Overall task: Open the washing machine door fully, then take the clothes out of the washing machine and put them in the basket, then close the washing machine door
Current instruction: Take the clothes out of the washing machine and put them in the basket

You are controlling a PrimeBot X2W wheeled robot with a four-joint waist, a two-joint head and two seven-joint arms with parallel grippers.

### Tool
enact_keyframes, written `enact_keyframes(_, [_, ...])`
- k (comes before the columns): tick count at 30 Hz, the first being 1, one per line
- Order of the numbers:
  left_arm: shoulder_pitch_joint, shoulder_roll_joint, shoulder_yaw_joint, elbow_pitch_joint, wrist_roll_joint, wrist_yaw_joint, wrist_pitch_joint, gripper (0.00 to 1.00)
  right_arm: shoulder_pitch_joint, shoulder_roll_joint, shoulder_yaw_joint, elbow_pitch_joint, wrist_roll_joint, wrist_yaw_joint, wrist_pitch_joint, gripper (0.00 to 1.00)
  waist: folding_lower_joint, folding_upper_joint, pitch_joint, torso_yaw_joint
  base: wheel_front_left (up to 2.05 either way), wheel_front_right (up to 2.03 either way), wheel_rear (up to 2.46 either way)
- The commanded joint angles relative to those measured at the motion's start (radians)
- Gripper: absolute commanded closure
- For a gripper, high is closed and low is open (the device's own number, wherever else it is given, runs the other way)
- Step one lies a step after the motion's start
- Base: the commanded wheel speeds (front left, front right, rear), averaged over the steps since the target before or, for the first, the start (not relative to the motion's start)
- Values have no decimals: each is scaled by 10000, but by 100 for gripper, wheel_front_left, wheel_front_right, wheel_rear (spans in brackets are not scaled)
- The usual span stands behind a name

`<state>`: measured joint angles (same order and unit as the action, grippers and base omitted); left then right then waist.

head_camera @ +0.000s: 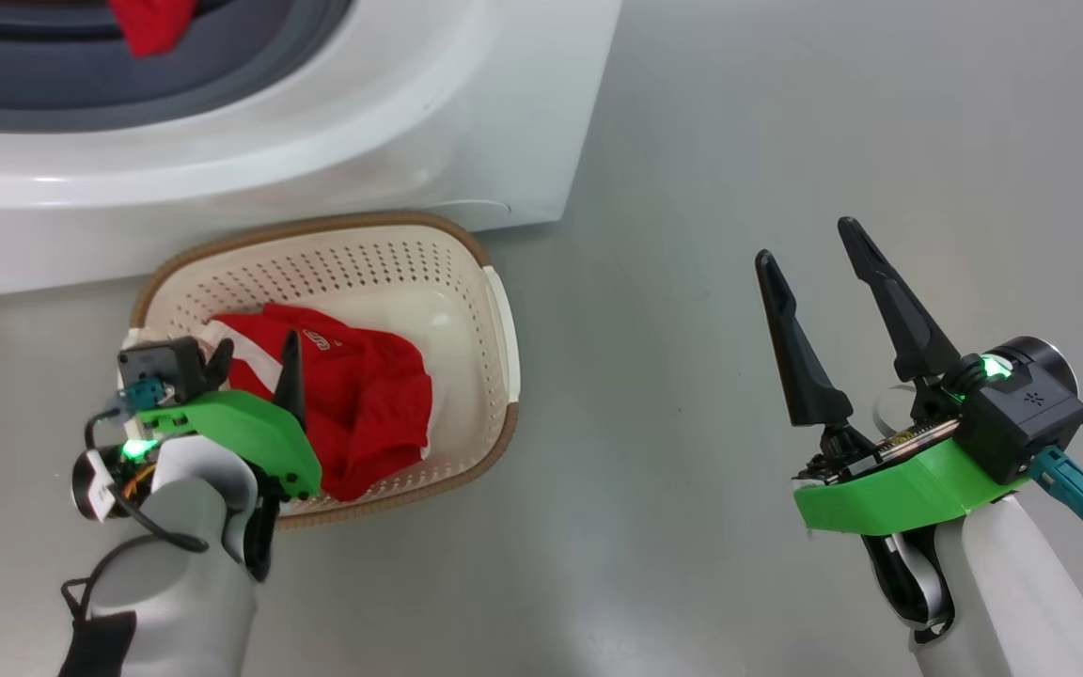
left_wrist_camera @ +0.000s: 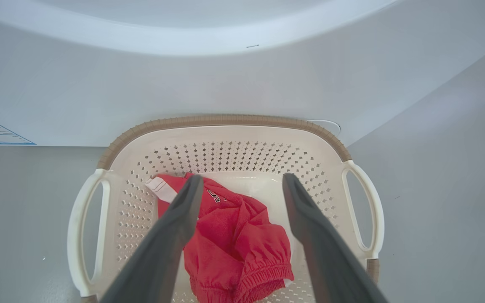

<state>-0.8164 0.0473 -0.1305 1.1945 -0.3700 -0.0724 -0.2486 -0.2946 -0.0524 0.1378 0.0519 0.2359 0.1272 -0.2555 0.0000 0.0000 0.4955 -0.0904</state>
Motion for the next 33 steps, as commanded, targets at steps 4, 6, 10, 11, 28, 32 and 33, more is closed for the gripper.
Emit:
enact_keyframes(4, [703,178,167,-879,99,-82,-128,0,269,22,3,-176,-231,35,-63,0,0,0,-616,360,0,0,0])
enact_keyframes(6, [927,141,186,-1370,105,-102,-129,0,338,22,-103,-147,-301,35,-63,0,0,0,-831,444,0,0,0])
enact_keyframes(10, [1430,87,202,-2195,67,-181,-130,0,493,22,-328,-80,-433,35,-63,0,0,0,-1290,571,0,0,0])
enact_keyframes(11, [1560,80,230,-2438,57,-191,-130,0,539,22,-381,-57,-456,35,-63,0,0,0,-1409,591,0,0,0])
enact_keyframes(28, [3854,138,754,-6445,981,186,-131,0,1371,22,-1102,169,-561,35,-63,0,0,0,-2919,843,0,0,0])
enact_keyframes(32, [4534,162,878,-7363,1183,120,-131,0,1677,22,-1281,223,-577,35,-63,0,0,0,-3302,889,0,0,0])
enact_keyframes(33, [4712,211,897,-7591,1256,83,-131,0,1748,22,-1312,236,-604,35,-63,0,0,0,-3398,884,0,0,0])
